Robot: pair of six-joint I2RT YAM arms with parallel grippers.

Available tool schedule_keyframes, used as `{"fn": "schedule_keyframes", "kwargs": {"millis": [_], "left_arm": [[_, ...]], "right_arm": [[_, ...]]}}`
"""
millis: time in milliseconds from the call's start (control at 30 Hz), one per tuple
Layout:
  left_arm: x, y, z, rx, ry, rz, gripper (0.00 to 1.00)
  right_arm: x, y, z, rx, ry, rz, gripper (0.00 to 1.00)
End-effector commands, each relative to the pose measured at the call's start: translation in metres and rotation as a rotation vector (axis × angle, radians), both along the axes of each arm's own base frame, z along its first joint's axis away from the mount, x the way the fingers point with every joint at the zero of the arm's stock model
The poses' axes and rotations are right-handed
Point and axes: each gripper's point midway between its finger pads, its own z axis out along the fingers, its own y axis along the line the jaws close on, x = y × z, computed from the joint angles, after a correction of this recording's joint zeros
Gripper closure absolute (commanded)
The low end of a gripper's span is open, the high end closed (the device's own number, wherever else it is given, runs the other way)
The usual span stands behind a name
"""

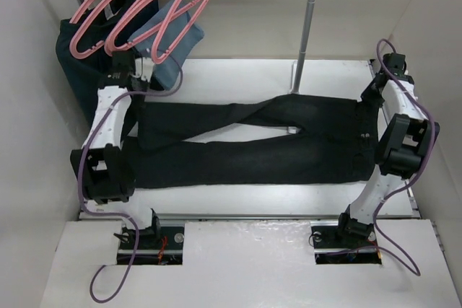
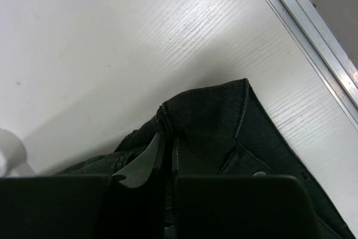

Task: Place the trousers on the hanger
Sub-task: Flatten out the trousers at the center of the board.

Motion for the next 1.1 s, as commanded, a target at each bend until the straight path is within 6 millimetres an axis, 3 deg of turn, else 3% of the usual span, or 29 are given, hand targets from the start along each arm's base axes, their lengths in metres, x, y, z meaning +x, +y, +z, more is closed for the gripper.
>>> {"fn": "schedule_keyframes", "kwargs": {"millis": [0, 133, 400, 600, 633, 667, 800, 900, 967, 1067], "left_arm": [[-0.012, 0.025, 0.05, 0.167, -0.052, 0.052, 1.0], [-0.017, 0.049, 0.049, 0.294, -0.064, 0.121, 1.0], [-0.034, 0.064, 0.04, 0.407, -0.023, 0.112, 1.0], [-0.042, 0.073, 0.068, 0.493, -0.067, 0.082, 1.0], [-0.044, 0.073, 0.065, 0.502, -0.052, 0.066, 1.0], [-0.048, 0.077, 0.067, 0.513, -0.041, 0.06, 1.0], [-0.057, 0.087, 0.059, 0.535, 0.022, 0.051, 1.0], [-0.047, 0.084, 0.058, 0.529, -0.003, 0.023, 1.0], [-0.031, 0.073, 0.049, 0.481, -0.031, -0.015, 1.0], [-0.007, 0.054, 0.018, 0.41, -0.016, -0.033, 1.0]], "right_arm": [[0.02, -0.011, 0.071, -0.082, -0.235, 0.035, 1.0], [0.013, -0.017, 0.083, -0.098, -0.29, 0.022, 1.0], [0.005, -0.007, 0.096, -0.053, -0.371, 0.024, 1.0], [-0.006, 0.0, 0.124, -0.063, -0.458, 0.021, 1.0], [-0.011, 0.002, 0.121, -0.061, -0.453, 0.021, 1.0], [-0.013, 0.003, 0.137, -0.073, -0.504, 0.018, 1.0], [-0.024, 0.018, 0.15, -0.038, -0.564, 0.05, 1.0], [-0.031, 0.022, 0.147, -0.02, -0.566, 0.036, 1.0], [-0.032, 0.02, 0.147, -0.027, -0.565, 0.028, 1.0], [-0.031, 0.015, 0.134, -0.028, -0.508, 0.013, 1.0]]}}
